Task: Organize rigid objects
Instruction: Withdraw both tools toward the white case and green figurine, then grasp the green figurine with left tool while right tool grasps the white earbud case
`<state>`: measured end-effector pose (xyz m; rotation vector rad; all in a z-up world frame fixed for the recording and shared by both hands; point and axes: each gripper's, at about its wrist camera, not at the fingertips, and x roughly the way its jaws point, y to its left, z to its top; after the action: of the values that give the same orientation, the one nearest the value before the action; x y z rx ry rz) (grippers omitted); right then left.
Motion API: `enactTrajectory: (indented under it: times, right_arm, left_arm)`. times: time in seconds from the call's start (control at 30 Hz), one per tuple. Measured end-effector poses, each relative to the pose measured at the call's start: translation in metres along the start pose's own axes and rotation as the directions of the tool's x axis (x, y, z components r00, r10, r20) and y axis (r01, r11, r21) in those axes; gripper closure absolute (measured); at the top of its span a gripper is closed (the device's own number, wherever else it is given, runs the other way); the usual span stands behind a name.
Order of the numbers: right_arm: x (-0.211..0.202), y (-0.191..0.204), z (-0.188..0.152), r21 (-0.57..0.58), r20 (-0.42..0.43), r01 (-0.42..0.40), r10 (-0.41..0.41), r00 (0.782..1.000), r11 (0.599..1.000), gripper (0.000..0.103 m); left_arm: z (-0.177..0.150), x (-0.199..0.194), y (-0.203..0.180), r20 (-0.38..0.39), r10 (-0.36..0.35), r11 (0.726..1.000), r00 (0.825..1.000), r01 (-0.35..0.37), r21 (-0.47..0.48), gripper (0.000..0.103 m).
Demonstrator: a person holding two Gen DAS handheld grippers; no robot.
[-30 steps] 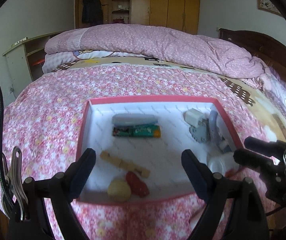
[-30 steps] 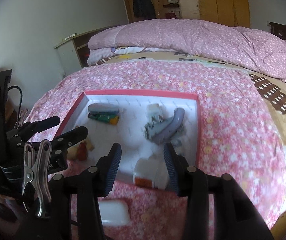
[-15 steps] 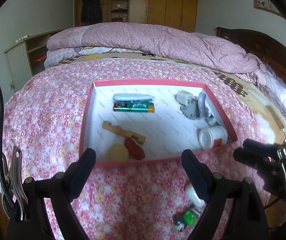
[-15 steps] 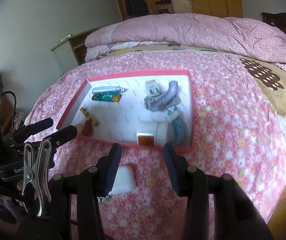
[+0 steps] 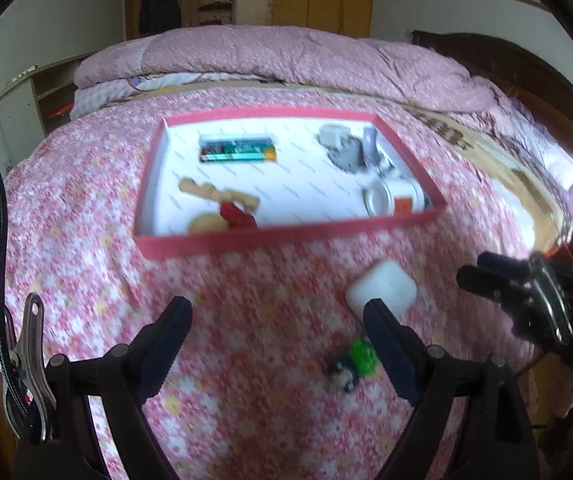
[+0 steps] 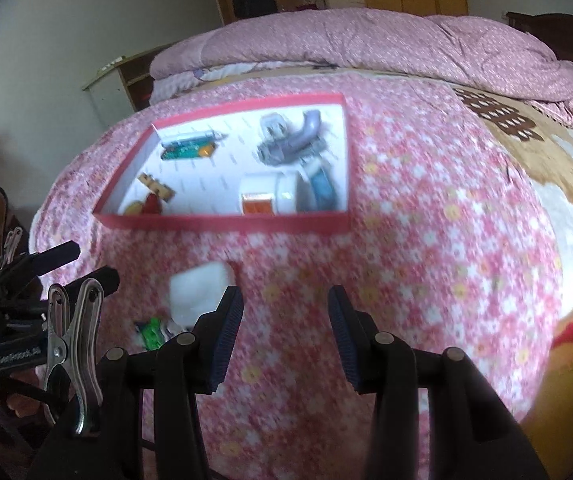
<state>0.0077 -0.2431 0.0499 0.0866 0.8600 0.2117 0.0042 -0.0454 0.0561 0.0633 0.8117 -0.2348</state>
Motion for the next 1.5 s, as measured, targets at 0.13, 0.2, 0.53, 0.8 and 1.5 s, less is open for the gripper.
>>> enactTrajectory:
  times: [0.13, 0.2, 0.53, 0.8, 1.5]
  right_arm:
    - [0.002, -0.004, -0.012, -0.011, -0.017, 0.032, -0.032, 0.999, 0.999, 0.058]
    - [0.004, -0.005, -0.016, -0.017, -0.025, 0.042, -0.042, 0.999, 0.999, 0.058]
    - [0.015, -0.018, -0.029, 0.025, -0.062, 0.023, -0.022, 0.998, 0.999, 0.058]
    - [0.016, -0.015, -0.032, 0.0, -0.044, 0.024, -0.024, 0.999, 1.0, 0.056]
    - [0.03, 0.015, -0.014, 0.014, -0.075, -0.034, 0.035, 0.997, 0.999, 0.048]
  left_arm:
    - [-0.013, 0.006, -0.012, -0.032, -0.025, 0.999, 0.999, 0.026, 0.041, 0.012]
    - [-0.017, 0.008, -0.017, -0.04, -0.031, 0.998, 0.999, 0.033, 0.06, 0.013]
    - [-0.029, 0.021, -0.036, -0.072, -0.06, 0.991, 0.996, 0.068, 0.115, 0.021]
    - [-0.032, 0.032, -0.046, -0.065, -0.04, 0.985, 0.997, 0.05, 0.165, 0.043]
    - [-0.034, 0.017, 0.041, -0.023, 0.062, 0.995, 0.998, -0.064, -0.072, 0.061]
